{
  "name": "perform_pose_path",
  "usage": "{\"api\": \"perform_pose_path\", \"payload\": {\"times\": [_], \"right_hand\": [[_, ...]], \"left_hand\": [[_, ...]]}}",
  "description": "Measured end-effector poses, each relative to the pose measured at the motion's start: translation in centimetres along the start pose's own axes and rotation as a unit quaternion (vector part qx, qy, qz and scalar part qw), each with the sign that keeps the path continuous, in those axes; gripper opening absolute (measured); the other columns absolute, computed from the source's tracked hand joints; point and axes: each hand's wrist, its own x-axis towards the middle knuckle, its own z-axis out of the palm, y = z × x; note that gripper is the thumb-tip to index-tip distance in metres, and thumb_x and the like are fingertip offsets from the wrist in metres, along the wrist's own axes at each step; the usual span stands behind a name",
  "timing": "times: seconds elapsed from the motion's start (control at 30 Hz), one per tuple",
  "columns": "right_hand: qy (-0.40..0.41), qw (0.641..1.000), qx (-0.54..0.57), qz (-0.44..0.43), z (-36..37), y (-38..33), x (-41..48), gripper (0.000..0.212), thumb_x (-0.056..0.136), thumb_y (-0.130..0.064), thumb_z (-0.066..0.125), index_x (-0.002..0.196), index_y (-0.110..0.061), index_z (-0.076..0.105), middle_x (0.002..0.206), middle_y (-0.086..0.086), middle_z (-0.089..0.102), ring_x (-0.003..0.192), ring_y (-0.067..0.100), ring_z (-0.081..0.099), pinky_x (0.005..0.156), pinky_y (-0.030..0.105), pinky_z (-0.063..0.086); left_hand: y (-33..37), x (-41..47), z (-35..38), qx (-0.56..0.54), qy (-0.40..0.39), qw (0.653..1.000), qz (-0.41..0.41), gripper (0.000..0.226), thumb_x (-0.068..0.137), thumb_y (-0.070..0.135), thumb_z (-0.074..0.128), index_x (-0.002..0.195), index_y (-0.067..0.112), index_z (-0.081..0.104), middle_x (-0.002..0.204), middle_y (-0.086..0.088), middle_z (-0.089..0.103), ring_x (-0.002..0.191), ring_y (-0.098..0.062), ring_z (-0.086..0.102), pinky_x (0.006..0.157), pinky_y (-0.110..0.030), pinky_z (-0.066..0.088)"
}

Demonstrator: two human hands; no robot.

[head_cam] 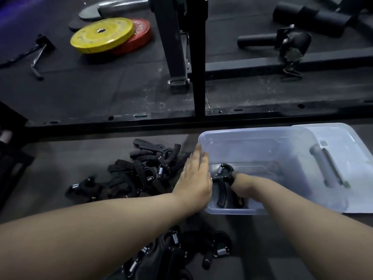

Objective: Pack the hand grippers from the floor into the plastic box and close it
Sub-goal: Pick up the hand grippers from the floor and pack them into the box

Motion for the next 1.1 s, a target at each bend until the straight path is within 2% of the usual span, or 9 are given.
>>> {"api": "perform_pose_path", "payload": {"times": [0.17,0.27,0.4,0.53,0.67,0.73,0.8,0.87,1.1], "right_hand": [[0.133,0.978,0.158,-0.038,-1.9,-2.8,-3.9,0.024,0.091,-0.005,0.045,0.104,-0.004,0.065,0.108,0.017,0.067,0.106,0.032,0.062,0.090,0.035,0.049],[0.186,0.965,0.157,-0.100,-1.8,-5.4,-6.9,0.039,0.101,-0.017,0.040,0.136,-0.005,0.050,0.139,0.014,0.054,0.129,0.028,0.049,0.105,0.032,0.036],[0.181,0.953,0.134,-0.204,0.7,-8.3,-10.7,0.045,0.104,-0.027,0.036,0.145,-0.012,0.037,0.144,0.011,0.049,0.133,0.028,0.044,0.104,0.032,0.034],[0.155,0.970,0.072,-0.174,3.5,-10.0,-11.3,0.075,0.102,-0.037,0.038,0.155,-0.010,-0.007,0.160,0.013,0.015,0.144,0.030,0.025,0.114,0.045,0.026],[0.192,0.970,0.016,-0.151,4.6,-10.3,-10.9,0.076,0.101,-0.033,0.033,0.152,-0.015,-0.020,0.159,0.010,0.014,0.132,0.039,0.042,0.103,0.053,0.037],[0.201,0.968,0.012,-0.147,4.8,-10.2,-10.8,0.074,0.102,-0.033,0.031,0.152,-0.018,-0.020,0.159,0.007,0.015,0.131,0.038,0.044,0.101,0.054,0.039],[0.198,0.969,0.018,-0.146,4.8,-10.0,-10.7,0.073,0.102,-0.034,0.030,0.152,-0.020,-0.021,0.160,0.006,0.013,0.135,0.036,0.040,0.104,0.053,0.037],[0.191,0.969,0.030,-0.154,4.7,-9.9,-10.7,0.074,0.102,-0.034,0.031,0.152,-0.021,-0.022,0.162,0.006,0.011,0.138,0.035,0.037,0.107,0.051,0.034],[0.184,0.972,0.035,-0.142,4.6,-9.8,-10.8,0.074,0.102,-0.036,0.032,0.151,-0.025,-0.022,0.162,0.006,0.011,0.132,0.034,0.045,0.101,0.048,0.039]], "left_hand": [[0.0,-0.4,-0.7,0.027,-0.008,0.999,0.019,0.061,0.105,0.033,0.026,0.157,0.016,0.001,0.163,-0.002,-0.022,0.151,-0.023,-0.007,0.122,-0.037,0.000],[-0.2,-0.6,-1.9,0.063,-0.010,0.997,0.044,0.060,0.105,0.033,0.026,0.157,0.012,0.005,0.164,-0.009,-0.013,0.151,-0.024,0.000,0.121,-0.036,0.001],[-1.5,-1.2,-3.9,0.053,-0.051,0.996,0.052,0.062,0.103,0.028,0.032,0.157,0.011,0.005,0.165,-0.008,-0.005,0.152,-0.021,0.003,0.122,-0.037,0.008],[-3.2,-3.4,-7.3,0.116,-0.145,0.983,0.002,0.065,0.096,0.026,0.043,0.154,0.013,0.018,0.165,-0.005,-0.002,0.151,-0.023,0.007,0.122,-0.040,0.016],[-5.5,-4.3,-10.5,0.208,-0.159,0.965,0.007,0.035,0.093,0.026,0.046,0.124,0.013,0.054,0.136,-0.012,0.050,0.118,-0.031,0.054,0.097,-0.039,0.047],[-7.1,-4.3,-10.1,0.209,-0.152,0.966,-0.009,0.023,0.093,0.026,0.047,0.102,0.012,0.062,0.116,-0.014,0.060,0.099,-0.033,0.061,0.086,-0.037,0.052],[-8.3,-4.6,-8.1,0.184,-0.161,0.969,-0.035,0.019,0.093,0.026,0.050,0.091,0.012,0.062,0.110,-0.017,0.063,0.098,-0.035,0.062,0.083,-0.034,0.052],[-8.9,-5.0,-5.3,0.175,-0.179,0.967,-0.040,0.024,0.094,0.032,0.052,0.105,0.012,0.061,0.119,-0.016,0.058,0.108,-0.036,0.059,0.087,-0.034,0.047],[-9.4,-4.5,1.6,0.291,-0.220,0.931,-0.027,0.085,0.084,0.053,0.064,0.146,0.007,0.026,0.145,-0.016,0.034,0.136,-0.036,0.034,0.111,-0.052,0.028]]}}
